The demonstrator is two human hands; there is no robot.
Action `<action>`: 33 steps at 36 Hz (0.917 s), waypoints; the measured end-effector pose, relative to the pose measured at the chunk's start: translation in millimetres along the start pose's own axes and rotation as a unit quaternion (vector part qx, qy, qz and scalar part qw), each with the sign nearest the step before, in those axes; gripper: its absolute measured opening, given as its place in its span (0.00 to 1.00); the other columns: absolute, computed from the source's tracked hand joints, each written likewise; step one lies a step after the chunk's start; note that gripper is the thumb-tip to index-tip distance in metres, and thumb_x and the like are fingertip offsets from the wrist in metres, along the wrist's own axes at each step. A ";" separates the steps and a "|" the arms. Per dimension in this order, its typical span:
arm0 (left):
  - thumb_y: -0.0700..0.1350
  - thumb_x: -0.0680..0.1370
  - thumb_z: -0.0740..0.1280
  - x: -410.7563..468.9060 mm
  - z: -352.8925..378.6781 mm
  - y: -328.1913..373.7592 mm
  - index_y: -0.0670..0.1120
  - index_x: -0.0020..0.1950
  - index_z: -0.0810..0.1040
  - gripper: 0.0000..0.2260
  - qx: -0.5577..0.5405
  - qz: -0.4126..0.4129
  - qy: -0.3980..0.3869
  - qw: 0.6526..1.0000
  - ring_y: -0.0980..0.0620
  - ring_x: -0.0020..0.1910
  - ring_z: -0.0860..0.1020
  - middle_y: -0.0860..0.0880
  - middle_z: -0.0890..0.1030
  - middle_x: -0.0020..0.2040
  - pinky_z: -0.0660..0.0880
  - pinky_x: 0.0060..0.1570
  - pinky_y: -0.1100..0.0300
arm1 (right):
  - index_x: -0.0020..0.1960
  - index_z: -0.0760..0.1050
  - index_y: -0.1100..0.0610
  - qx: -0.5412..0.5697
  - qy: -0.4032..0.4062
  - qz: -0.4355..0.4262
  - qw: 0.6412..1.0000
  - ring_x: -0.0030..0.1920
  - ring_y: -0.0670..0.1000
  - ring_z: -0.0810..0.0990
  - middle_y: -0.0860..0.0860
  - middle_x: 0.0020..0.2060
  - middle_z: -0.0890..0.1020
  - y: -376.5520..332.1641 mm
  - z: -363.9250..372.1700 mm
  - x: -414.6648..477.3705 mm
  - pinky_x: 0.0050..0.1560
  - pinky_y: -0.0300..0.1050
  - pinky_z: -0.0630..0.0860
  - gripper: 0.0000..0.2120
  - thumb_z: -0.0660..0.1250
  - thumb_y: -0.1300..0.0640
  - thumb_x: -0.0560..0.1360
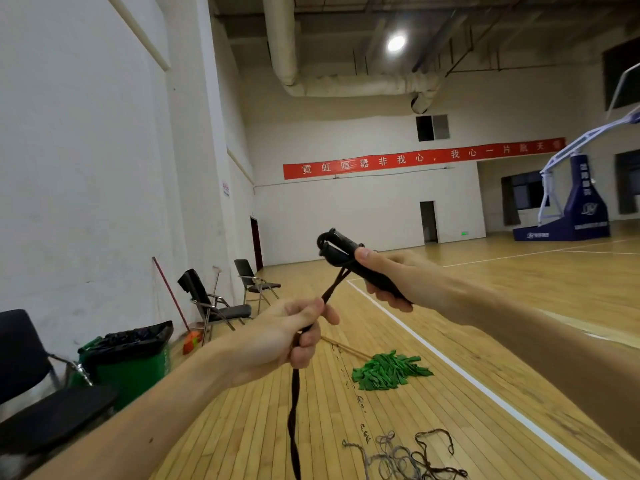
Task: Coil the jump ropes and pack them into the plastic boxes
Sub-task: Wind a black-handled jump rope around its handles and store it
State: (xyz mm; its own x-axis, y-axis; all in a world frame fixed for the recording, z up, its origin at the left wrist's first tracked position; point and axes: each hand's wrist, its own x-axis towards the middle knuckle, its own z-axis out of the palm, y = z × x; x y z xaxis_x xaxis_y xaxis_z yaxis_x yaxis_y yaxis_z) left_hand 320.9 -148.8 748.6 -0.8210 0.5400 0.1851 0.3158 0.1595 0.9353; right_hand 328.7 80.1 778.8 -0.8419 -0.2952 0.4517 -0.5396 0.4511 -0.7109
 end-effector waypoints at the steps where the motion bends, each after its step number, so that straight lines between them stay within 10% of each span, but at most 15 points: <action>1: 0.52 0.83 0.59 0.5 0.0 -0.8 0.41 0.57 0.76 0.16 0.010 -0.002 0.007 1.000 0.54 0.29 0.66 0.50 0.67 0.32 0.67 0.29 0.63 | 0.42 0.77 0.58 -0.005 0.011 0.009 1.000 0.29 0.47 0.68 0.52 0.33 0.74 2.7 -0.7 1.5 0.30 0.39 0.65 0.32 0.57 0.28 0.73; 7: 0.51 0.84 0.59 2.9 8.9 1.6 0.49 0.61 0.76 0.10 0.246 0.003 0.052 0.968 0.59 0.29 0.68 0.56 0.70 0.33 0.68 0.32 0.65 | 0.40 0.77 0.57 -0.122 0.074 0.029 0.989 0.31 0.49 0.68 0.50 0.31 0.73 17.7 5.2 11.9 0.36 0.45 0.65 0.36 0.54 0.24 0.71; 11: 0.55 0.83 0.61 -0.3 22.3 11.6 0.53 0.67 0.72 0.14 0.519 0.042 0.083 0.850 0.58 0.38 0.76 0.55 0.77 0.44 0.73 0.42 0.62 | 0.40 0.76 0.57 -0.208 0.079 0.033 0.974 0.28 0.49 0.65 0.48 0.28 0.69 19.0 12.1 15.9 0.33 0.44 0.62 0.37 0.50 0.24 0.71; 19: 0.50 0.83 0.62 -7.4 2.2 56.9 0.50 0.48 0.77 0.08 0.652 0.113 0.063 0.747 0.55 0.36 0.77 0.56 0.77 0.39 0.77 0.43 0.54 | 0.40 0.75 0.55 -0.277 0.017 0.040 0.960 0.27 0.47 0.64 0.48 0.29 0.68 4.8 15.7 12.2 0.30 0.42 0.60 0.31 0.50 0.29 0.79; 33: 0.46 0.72 0.78 -13.0 -25.7 98.4 0.48 0.45 0.86 0.05 0.470 0.126 -0.026 0.874 0.42 0.34 0.81 0.49 0.85 0.36 0.75 0.34 0.63 | 0.51 0.77 0.57 -0.343 -0.147 -0.005 0.928 0.35 0.49 0.71 0.50 0.35 0.73 -29.1 32.0 -10.4 0.39 0.46 0.68 0.32 0.50 0.30 0.79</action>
State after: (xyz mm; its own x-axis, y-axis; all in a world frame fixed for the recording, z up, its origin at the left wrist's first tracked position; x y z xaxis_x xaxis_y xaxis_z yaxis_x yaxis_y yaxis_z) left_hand 350.4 -161.4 845.9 -0.6547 0.6883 0.3125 0.7538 0.6250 0.2027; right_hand 353.4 43.1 777.5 -0.8533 -0.4734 0.2185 -0.5089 0.8473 -0.1519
